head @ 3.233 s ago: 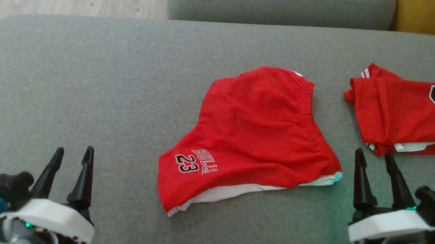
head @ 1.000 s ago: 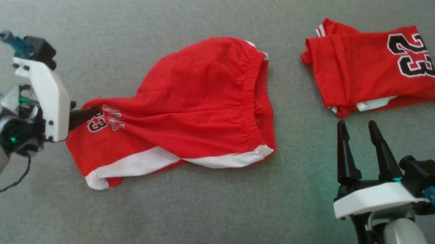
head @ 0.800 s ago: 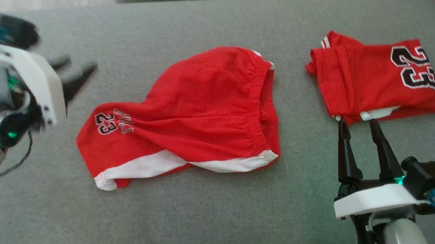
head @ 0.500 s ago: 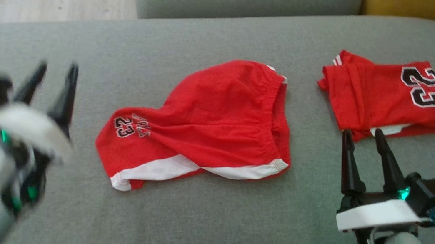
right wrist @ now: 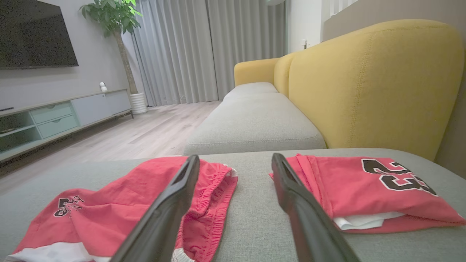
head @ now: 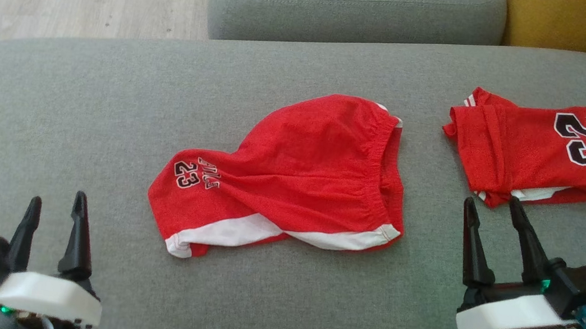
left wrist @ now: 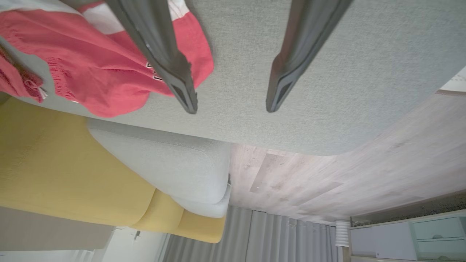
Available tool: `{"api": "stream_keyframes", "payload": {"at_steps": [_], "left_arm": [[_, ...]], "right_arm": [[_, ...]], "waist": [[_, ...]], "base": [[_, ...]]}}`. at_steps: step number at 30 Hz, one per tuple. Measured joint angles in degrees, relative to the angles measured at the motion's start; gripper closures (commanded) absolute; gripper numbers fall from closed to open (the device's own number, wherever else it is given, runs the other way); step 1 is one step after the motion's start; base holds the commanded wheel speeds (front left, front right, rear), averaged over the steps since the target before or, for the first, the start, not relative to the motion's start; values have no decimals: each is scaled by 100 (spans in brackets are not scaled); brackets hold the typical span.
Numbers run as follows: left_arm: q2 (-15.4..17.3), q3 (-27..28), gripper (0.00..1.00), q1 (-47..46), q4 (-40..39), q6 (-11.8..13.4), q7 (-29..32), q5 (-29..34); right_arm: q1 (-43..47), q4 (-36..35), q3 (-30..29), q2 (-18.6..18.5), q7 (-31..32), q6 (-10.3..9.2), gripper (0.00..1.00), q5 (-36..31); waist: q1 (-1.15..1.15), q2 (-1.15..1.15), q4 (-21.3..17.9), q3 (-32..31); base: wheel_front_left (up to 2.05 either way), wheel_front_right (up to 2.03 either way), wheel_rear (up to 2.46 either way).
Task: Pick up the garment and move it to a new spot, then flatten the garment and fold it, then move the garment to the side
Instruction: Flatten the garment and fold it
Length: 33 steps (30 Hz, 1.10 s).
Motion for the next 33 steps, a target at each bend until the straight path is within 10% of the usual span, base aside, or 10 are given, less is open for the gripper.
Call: {"api": "stream_keyframes", "payload": {"at_steps": [16,22,33], "left_arm": [[-679,558,0,26,561,-989,-4,853],[-855,71,0,7,1058,-1803,1440,-176],[-973,-279,0,-867,1896,-2189,2399,-673]], "right_arm": [[-8,64,25,-14,88,0,0,-121],[-138,403,845,-443,1366,0,0,392],[-1418,1063,2264,-1007,2771,0,0,1240]], "waist": [[0,0,47,-4],[0,0,96,110],[1,0,286,432]], "base": [[0,0,0],[0,0,0],[0,0,0]]}}
